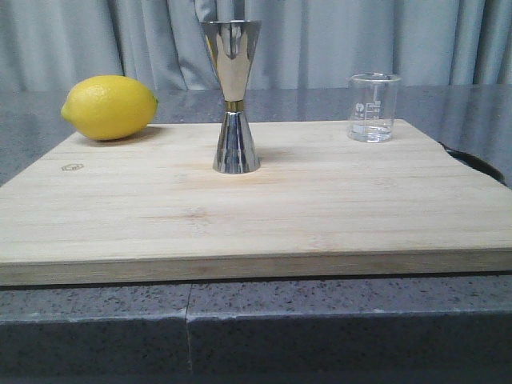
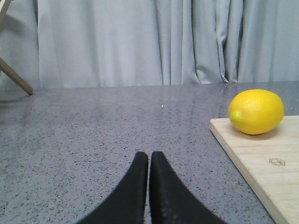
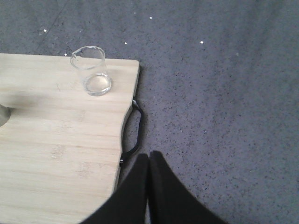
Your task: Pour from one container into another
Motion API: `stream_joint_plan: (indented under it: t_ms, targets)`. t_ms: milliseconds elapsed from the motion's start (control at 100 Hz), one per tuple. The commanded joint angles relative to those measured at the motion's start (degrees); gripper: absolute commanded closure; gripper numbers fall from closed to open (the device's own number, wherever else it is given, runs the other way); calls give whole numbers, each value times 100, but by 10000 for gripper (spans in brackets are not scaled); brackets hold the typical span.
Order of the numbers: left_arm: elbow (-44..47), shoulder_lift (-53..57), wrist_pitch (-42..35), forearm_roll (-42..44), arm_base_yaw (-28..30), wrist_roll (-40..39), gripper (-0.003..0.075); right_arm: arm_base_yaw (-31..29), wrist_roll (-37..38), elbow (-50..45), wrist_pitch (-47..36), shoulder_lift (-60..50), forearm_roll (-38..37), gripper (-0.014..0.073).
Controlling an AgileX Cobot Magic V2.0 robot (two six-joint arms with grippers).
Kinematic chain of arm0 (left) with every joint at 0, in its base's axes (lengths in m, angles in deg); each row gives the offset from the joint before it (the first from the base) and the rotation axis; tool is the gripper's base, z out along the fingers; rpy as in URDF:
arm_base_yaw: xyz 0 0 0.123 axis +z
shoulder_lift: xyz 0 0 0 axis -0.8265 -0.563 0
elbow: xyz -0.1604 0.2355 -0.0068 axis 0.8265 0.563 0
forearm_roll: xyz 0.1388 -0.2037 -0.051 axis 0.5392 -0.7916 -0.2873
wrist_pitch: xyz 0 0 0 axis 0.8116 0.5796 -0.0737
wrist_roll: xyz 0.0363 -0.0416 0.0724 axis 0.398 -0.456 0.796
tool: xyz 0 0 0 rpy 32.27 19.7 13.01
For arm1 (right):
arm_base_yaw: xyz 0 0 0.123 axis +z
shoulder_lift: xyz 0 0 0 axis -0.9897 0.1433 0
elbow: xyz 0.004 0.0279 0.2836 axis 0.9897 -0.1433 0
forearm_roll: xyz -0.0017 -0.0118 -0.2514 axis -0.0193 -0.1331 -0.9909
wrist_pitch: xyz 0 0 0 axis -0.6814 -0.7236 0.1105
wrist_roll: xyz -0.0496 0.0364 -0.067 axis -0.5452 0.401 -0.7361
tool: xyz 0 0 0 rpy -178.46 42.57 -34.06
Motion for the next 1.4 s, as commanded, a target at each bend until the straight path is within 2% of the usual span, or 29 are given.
stream_joint_plan:
  t_ms: [0,270,480,650,710,1390]
  targets:
    - [25,136,-458,-42,11,6,739,-192,0,-83,-702,-321,-192,665]
    - [25,136,-458,-42,11,6,739,-915,0,-2059,-2852,-1847,-102,665]
    - [25,136,-458,-42,11,6,739,-991,0,-3646,-4107,-2915,-88,665]
    - [25,136,-458,-42,11,6,739,-991,0,-4542,-4943,-3357,70,665]
    - [25,136,-448,-42,11,6,739,-991,0,-4482,-4614,-3357,169,665]
    - [25,136,-448,-42,11,6,739,-991,0,-4512,-4728,-3357,169,665]
